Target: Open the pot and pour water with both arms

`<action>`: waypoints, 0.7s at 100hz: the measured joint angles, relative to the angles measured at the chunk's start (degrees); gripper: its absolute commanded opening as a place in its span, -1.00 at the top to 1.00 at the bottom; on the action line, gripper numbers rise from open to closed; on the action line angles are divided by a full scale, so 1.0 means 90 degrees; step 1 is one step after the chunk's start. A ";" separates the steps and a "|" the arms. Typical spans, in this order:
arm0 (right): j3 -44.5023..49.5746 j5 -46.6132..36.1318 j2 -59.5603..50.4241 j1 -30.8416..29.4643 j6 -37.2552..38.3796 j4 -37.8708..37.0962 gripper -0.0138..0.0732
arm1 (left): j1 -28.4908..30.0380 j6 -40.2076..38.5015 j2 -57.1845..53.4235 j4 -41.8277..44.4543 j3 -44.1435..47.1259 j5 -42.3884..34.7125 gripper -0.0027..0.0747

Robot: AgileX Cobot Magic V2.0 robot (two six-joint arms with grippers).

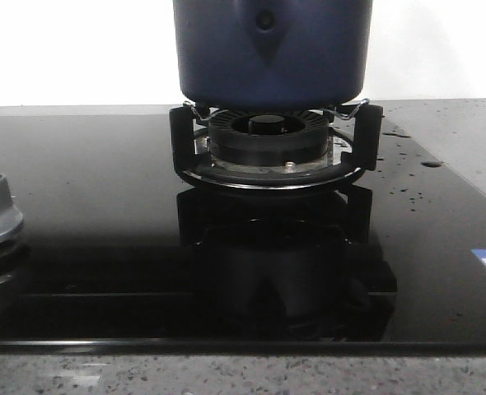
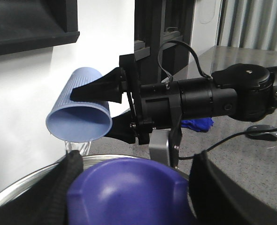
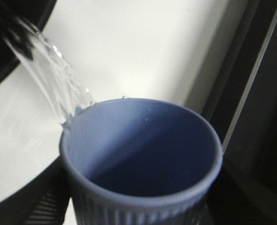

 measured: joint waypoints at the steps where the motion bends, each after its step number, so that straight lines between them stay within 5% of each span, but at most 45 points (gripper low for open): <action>1: -0.0019 0.0000 -0.0004 0.0000 0.0000 -0.0022 0.19 | 0.0000 0.0000 0.0000 0.0000 0.0000 0.0000 0.44; 37: -0.0155 -0.0151 0.0043 0.0051 0.0274 -0.0109 0.19 | 0.0010 0.0000 0.0000 0.0000 0.0000 0.0000 0.44; 52: -0.0155 -0.0155 0.0043 0.0059 0.2291 0.1082 0.19 | 0.0010 0.0000 0.0000 0.0000 0.0000 0.0000 0.44; 70: -0.0155 0.1308 -0.0313 0.0081 0.4487 0.2673 0.19 | 0.0010 0.0000 0.0000 0.0000 0.0000 0.0000 0.44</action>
